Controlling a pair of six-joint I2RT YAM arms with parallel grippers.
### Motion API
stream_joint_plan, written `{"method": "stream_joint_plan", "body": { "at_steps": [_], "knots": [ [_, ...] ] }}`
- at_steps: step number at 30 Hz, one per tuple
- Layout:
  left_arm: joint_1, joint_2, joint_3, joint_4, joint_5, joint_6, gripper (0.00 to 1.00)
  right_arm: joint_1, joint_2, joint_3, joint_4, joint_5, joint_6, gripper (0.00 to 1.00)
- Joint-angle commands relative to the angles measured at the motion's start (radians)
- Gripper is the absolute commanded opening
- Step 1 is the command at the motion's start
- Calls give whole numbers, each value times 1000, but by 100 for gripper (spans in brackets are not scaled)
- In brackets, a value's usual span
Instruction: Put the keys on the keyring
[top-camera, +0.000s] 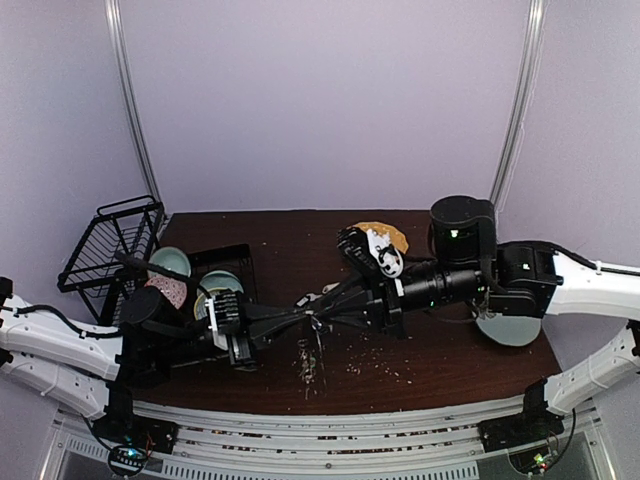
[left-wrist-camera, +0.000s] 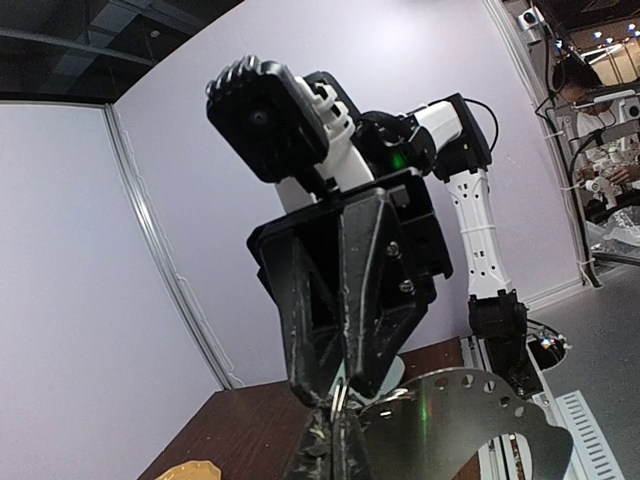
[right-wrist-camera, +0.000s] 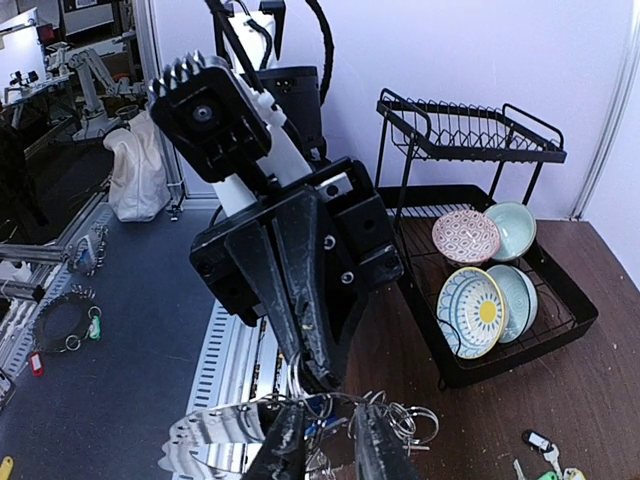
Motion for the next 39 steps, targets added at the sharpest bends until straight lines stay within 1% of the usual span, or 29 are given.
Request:
{"method": "stream_joint_plan", "body": {
  "at_steps": [1,4,8,9,10,11,13,14,16,18,21,22,25,30,31,33,35,37,39],
  "knots": [
    [-5,-8,22,62,-11,-3,0,10,0,24,45,-41,0,21],
    [-5,-8,26,43,-23,-1,0,11,1,23,34,-44,6,30],
    [-5,-8,35,21,-36,4,0,19,16,36,20,-45,0,31],
    [-5,-9,37,19,-35,4,0,22,19,39,19,-39,-1,29],
    [-5,-9,35,20,-34,4,0,23,21,43,19,-30,0,24],
    [-5,-11,36,19,-33,4,0,23,25,46,15,-19,0,21],
    [-5,-13,35,22,-30,4,0,23,26,49,0,-3,-10,22],
    [-5,-13,33,22,-29,4,0,24,24,46,1,4,-12,21],
    [-5,-13,32,23,-26,3,0,24,21,45,6,15,-8,15],
    [-5,-14,29,25,-23,1,0,23,22,46,1,28,-6,13],
    [-5,-17,28,26,-19,3,0,24,22,47,-21,61,-10,12],
    [-5,-18,28,26,-20,2,0,24,20,46,-30,72,-13,13],
    [-5,-20,26,28,-21,1,0,23,17,42,-39,87,-20,19],
    [-5,-19,26,24,-18,-2,0,24,23,48,-42,88,-22,19],
    [-5,-19,28,20,-18,0,0,23,23,49,-40,87,-22,16],
    [-5,-17,31,10,-17,1,0,24,21,50,-32,79,-20,6],
    [-5,-16,32,3,-19,1,0,24,19,52,-29,70,-17,0],
    [-5,-16,34,-10,-32,-6,0,24,19,56,-29,67,-5,0],
    [-5,-16,39,-29,-83,-32,0,23,16,57,-23,88,23,0]
  ]
}}
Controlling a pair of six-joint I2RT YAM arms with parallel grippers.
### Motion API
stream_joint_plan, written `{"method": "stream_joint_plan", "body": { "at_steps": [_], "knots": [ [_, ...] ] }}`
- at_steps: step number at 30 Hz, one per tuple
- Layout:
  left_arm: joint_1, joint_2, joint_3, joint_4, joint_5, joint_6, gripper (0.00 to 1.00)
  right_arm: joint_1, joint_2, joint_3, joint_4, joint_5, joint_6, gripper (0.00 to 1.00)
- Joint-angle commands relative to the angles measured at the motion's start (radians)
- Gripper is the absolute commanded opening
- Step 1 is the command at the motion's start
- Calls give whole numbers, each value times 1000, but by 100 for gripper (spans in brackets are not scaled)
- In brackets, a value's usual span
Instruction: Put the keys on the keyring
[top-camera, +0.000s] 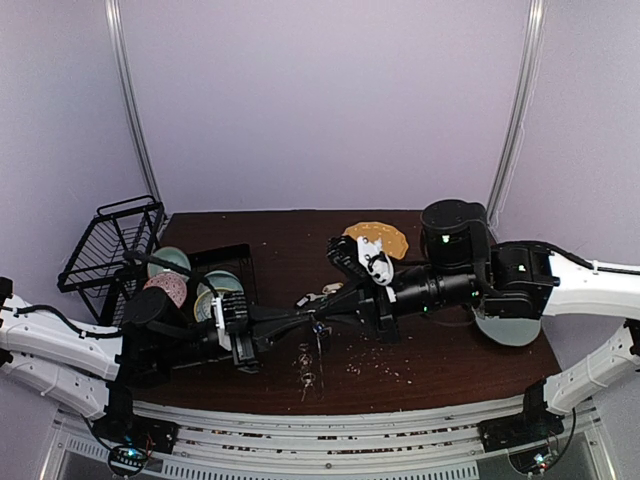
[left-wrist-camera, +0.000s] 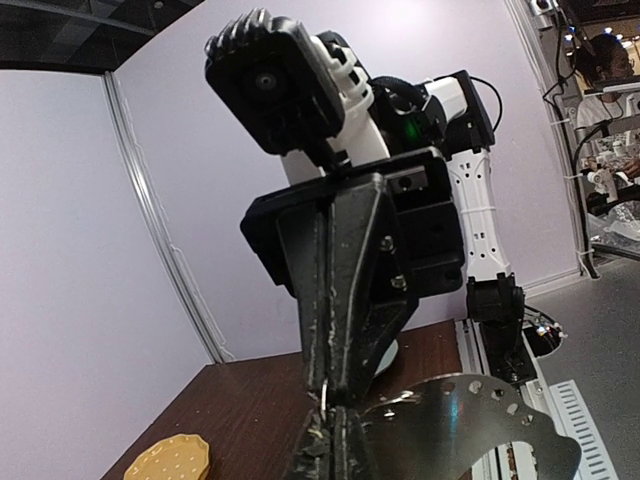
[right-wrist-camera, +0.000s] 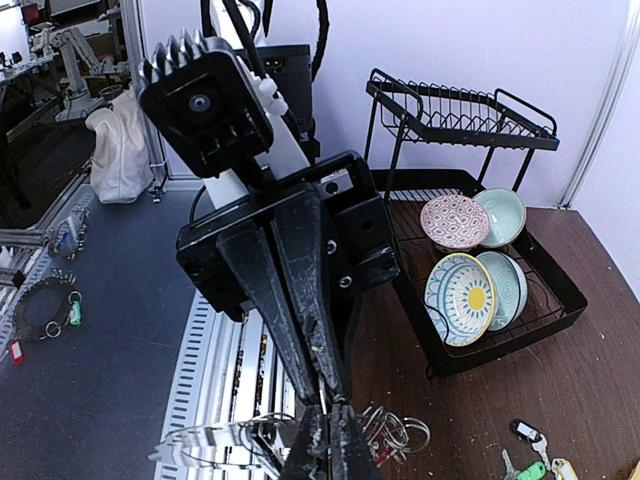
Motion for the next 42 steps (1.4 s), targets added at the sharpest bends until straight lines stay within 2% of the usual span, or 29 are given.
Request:
{"method": "stream_joint_plan", "body": {
  "at_steps": [1,3,5,7,12,18,20,23,25,28,29,35,38,40,42],
  "knots": [
    [-4,-16,41,9,-108,-29,3,2,-10,37,11,57,76,0],
    [-4,-31,50,-42,-197,-57,37,2,-6,45,-15,181,120,0],
    [-2,-62,59,-111,-222,-53,54,1,13,69,-67,314,176,0],
    [-1,-101,72,-197,-232,-46,61,1,45,109,-130,411,238,0],
    [5,-178,84,-356,-315,-79,70,-1,86,161,-183,654,468,0],
    [5,-30,157,-488,-338,-117,81,1,139,198,-164,676,588,0],
    [5,19,176,-486,-426,-108,81,1,154,204,-149,637,595,0],
    [24,56,207,-500,-503,-80,75,1,169,222,-174,611,607,0],
    [45,66,224,-512,-503,-92,64,1,167,221,-182,604,623,0],
    [52,87,229,-523,-500,-86,55,0,157,210,-170,558,654,0],
    [52,92,230,-528,-506,-82,49,-2,156,208,-168,538,665,0],
    [62,72,198,-528,-593,-22,21,-38,141,196,-213,422,716,0],
    [85,51,177,-537,-603,-5,18,-64,110,171,-218,350,740,0],
    [102,38,160,-544,-594,-3,21,-77,98,161,-212,293,761,0],
    [113,23,157,-565,-496,8,35,-79,95,150,-192,290,784,0]
  ]
}}
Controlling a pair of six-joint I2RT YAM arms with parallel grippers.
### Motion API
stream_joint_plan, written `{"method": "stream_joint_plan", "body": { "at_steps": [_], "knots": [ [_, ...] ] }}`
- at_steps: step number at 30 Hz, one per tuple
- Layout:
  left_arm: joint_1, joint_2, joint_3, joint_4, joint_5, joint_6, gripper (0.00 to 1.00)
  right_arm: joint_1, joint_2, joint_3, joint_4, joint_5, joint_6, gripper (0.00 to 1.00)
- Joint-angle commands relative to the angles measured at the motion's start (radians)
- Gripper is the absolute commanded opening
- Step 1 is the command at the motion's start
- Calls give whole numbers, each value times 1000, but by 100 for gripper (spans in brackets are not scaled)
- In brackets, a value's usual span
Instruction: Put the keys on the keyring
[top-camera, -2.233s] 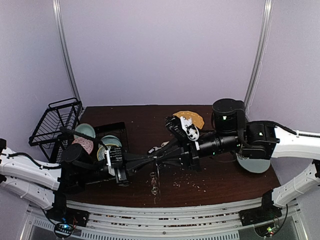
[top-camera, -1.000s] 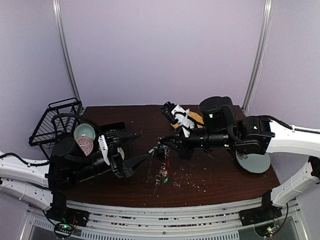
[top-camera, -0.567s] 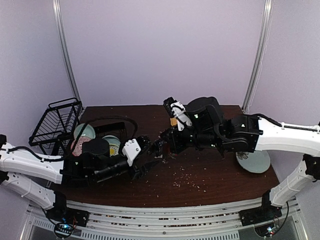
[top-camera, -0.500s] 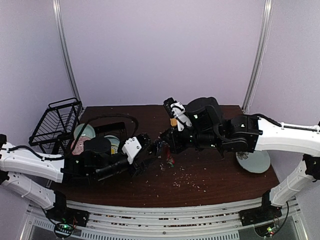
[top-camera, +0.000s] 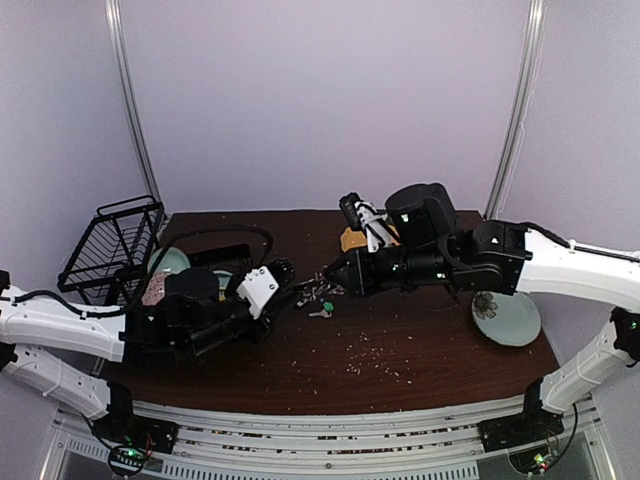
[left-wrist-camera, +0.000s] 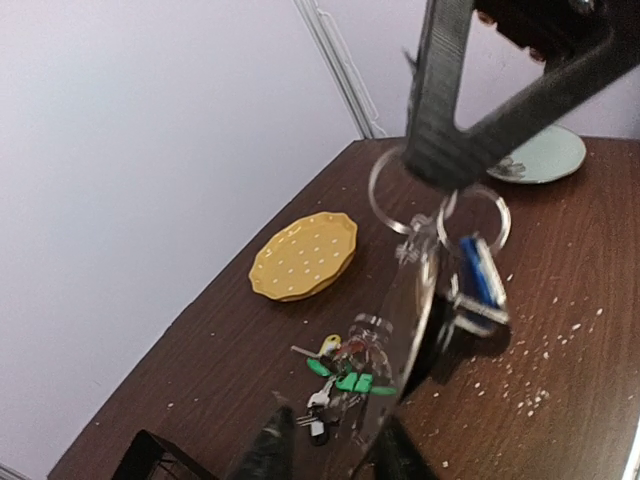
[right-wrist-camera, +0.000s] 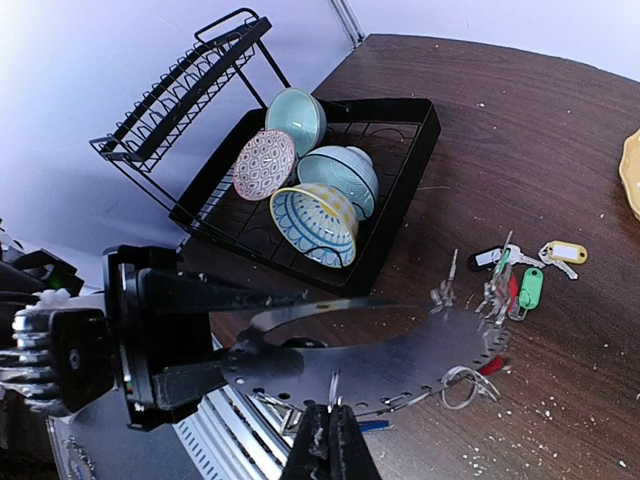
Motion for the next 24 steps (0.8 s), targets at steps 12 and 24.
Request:
{"method": "stream_joint_plan", "body": {
  "at_steps": [12,24],
  "knots": [
    [-1,-177,17,75,318,61,74,-7,-4,-83,184,161,232,0],
    [-127,105,44,379,-109,286,29,-7,-23,-142,301,270,344,0]
  ]
}}
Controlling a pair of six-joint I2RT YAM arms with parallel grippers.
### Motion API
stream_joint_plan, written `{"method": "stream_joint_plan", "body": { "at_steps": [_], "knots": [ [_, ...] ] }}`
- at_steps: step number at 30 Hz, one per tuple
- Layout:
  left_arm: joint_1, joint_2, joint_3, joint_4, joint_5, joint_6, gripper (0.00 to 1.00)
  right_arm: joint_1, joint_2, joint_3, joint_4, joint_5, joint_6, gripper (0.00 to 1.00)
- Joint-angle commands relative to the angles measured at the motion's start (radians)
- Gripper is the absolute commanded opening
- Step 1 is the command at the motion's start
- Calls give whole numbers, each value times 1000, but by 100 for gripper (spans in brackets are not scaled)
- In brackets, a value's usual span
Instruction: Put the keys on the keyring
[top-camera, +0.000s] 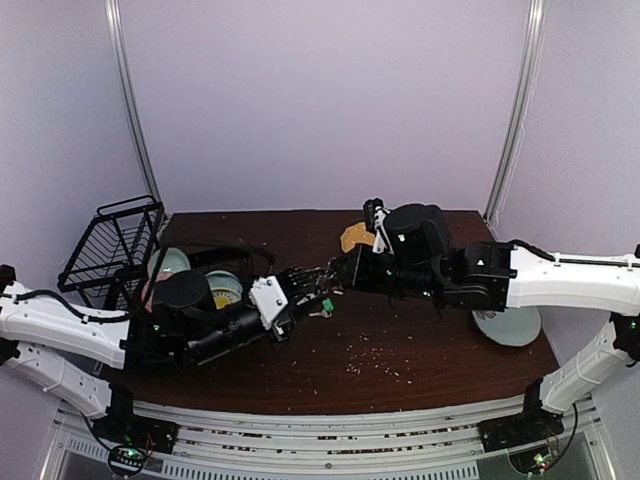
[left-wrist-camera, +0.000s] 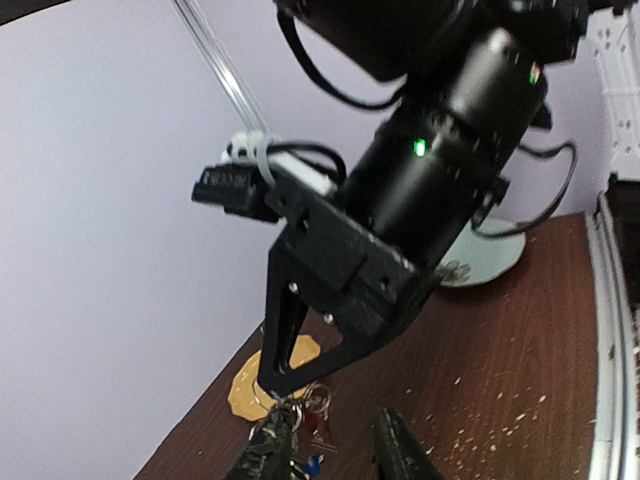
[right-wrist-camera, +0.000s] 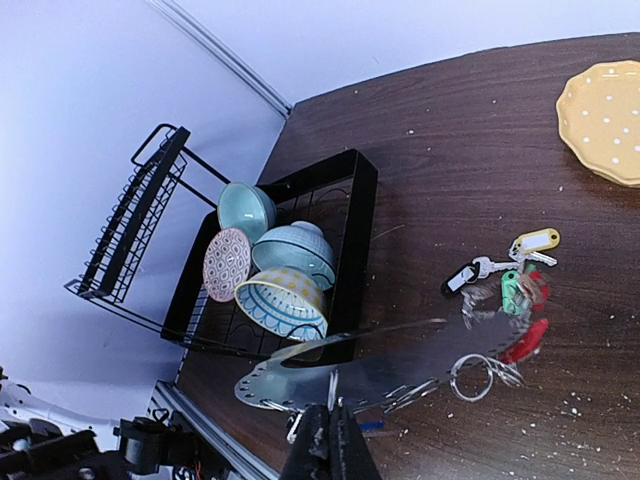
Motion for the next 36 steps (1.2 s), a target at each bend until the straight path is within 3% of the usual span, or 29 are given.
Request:
{"method": "stream_joint_plan", "body": {
  "at_steps": [1,6,23,27,29,33,36],
  "knots": [
    [1,103,-2,201,-233,168,29,2,-19,-2,96,43,50,0],
    [5,203,7,343,-314,308,29,3,-17,-3,110,28,62,0],
    [110,243,60,245,-204,225,20,10,-10,-8,148,-29,82,0],
    [113,249,61,232,-172,228,25,10,-14,-5,158,-35,79,0],
    [126,251,79,181,-134,204,36,11,-11,8,140,-38,54,0],
    [203,147,101,-15,177,-30,46,10,-32,21,77,-28,-97,0],
    [222,79,108,-114,334,-102,56,7,-43,43,22,-85,-239,0]
  ]
}}
